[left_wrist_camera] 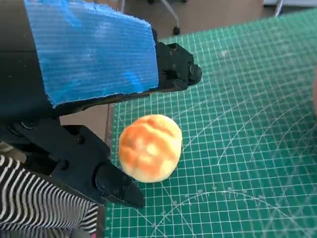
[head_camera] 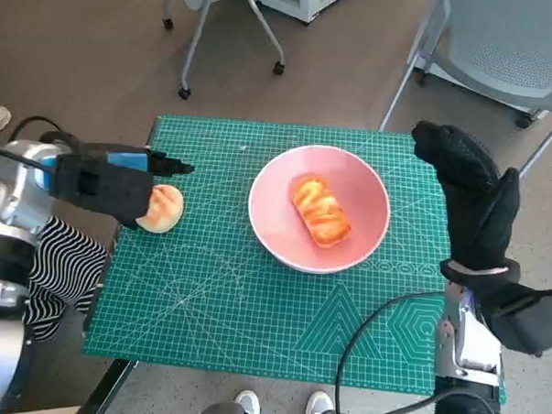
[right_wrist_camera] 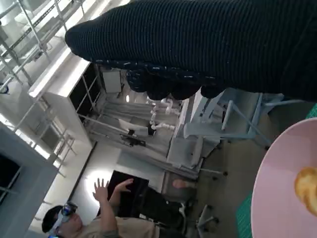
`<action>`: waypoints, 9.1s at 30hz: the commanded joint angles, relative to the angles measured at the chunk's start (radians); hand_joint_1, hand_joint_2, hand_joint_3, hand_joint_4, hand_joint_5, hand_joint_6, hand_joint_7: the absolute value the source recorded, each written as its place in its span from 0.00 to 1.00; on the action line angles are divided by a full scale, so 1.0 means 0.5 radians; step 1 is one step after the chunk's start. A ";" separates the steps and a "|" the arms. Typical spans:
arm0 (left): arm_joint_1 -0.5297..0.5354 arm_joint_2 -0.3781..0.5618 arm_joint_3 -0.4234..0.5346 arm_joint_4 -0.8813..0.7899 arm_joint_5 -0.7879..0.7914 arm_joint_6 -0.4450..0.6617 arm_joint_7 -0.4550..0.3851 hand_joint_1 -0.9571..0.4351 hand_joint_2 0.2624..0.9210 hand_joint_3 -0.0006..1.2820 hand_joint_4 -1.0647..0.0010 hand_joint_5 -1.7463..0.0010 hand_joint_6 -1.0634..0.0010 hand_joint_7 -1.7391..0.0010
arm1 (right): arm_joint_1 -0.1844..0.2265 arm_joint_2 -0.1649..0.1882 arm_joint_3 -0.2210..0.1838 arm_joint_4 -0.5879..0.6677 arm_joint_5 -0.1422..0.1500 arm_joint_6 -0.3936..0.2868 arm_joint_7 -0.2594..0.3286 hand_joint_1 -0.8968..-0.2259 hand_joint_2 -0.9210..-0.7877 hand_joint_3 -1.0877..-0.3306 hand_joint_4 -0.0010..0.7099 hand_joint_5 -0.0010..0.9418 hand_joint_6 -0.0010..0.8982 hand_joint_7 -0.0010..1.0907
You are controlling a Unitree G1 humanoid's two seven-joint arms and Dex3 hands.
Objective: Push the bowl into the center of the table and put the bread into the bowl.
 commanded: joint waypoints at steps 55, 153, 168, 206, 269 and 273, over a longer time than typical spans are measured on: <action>-0.107 0.028 0.272 -0.616 -0.355 -0.347 0.155 0.69 0.98 0.02 0.29 0.38 0.33 0.37 | 0.050 -0.035 0.003 0.005 -0.018 0.019 -0.006 0.32 0.00 0.50 0.26 0.00 0.09 0.47; 0.498 -1.360 0.891 -1.289 -1.710 0.077 0.598 0.23 1.00 0.33 0.84 1.00 0.74 1.00 | -0.198 -0.132 -0.051 -0.362 -0.043 0.372 -0.152 0.30 0.00 0.50 0.27 0.01 0.12 0.48; 0.661 -1.423 0.882 -1.405 -1.705 0.176 0.695 0.21 1.00 0.37 0.87 0.99 0.79 1.00 | -0.278 -0.131 -0.012 -0.202 -0.096 0.296 -0.137 0.27 0.00 0.52 0.28 0.01 0.13 0.48; 0.576 -1.372 1.001 -1.104 -1.771 -0.122 0.438 0.23 1.00 0.30 0.88 1.00 0.81 1.00 | -0.188 -0.084 -0.010 -0.208 -0.098 0.249 -0.195 0.26 0.00 0.52 0.28 0.01 0.11 0.48; 0.602 -1.333 1.013 -1.211 -1.882 0.045 0.275 0.27 1.00 0.24 0.89 1.00 0.82 0.99 | -0.094 -0.078 -0.008 -0.359 -0.209 0.336 -0.308 0.27 0.00 0.54 0.29 0.00 0.11 0.45; 0.616 -1.330 0.996 -1.236 -1.845 0.032 0.286 0.27 1.00 0.24 0.90 1.00 0.82 0.99 | -0.074 -0.072 -0.002 -0.381 -0.223 0.342 -0.321 0.27 0.00 0.54 0.29 0.00 0.11 0.45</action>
